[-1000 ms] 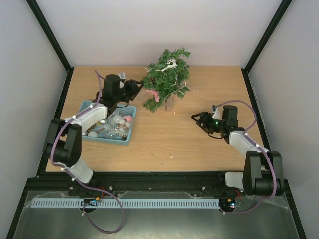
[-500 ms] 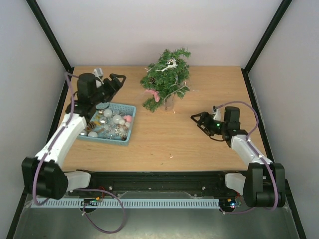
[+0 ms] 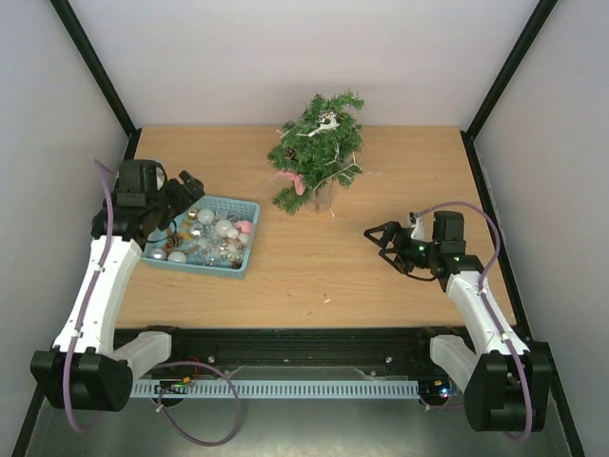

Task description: Decorate the small christmas tree

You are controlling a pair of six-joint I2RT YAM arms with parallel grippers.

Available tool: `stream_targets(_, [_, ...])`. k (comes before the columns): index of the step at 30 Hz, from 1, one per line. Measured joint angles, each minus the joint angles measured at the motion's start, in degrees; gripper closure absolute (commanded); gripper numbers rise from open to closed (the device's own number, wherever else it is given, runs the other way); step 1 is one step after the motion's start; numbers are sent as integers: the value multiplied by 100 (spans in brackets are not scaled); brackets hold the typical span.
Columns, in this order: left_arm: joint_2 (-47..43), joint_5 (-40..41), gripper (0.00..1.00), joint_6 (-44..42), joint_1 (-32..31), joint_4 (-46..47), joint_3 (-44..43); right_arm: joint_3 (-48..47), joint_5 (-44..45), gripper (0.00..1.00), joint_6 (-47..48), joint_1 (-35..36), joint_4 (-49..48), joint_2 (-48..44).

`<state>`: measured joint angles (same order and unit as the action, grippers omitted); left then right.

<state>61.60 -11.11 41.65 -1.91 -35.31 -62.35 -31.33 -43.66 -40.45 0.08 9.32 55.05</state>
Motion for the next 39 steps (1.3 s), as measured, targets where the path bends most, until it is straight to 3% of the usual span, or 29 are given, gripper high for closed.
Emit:
stream_targets(10, [684,1086,1,-487,11,-789,164,-20,-7,1,295,7,343,348])
stream_targets(23, [1051,944,6,-898,-592,-839,796,-24,11,2,601,31,350,918])
stream_targets(30, [1311,935,20,-957,-487,-820,1165,-98,50,4,730,33,400,1128])
stream_targets(32, [1331,894,23,-944,-304,-778,1165,-107,59,4,745,35,402,1180])
stream_targets(37, [1488,868,41,-986,188,-732,1156,-175,63,4,745,70,393,1327])
stream_targets(39, [1633,885,42,-986,216,-752,1099,-199,63,4,745,76,387,1377])
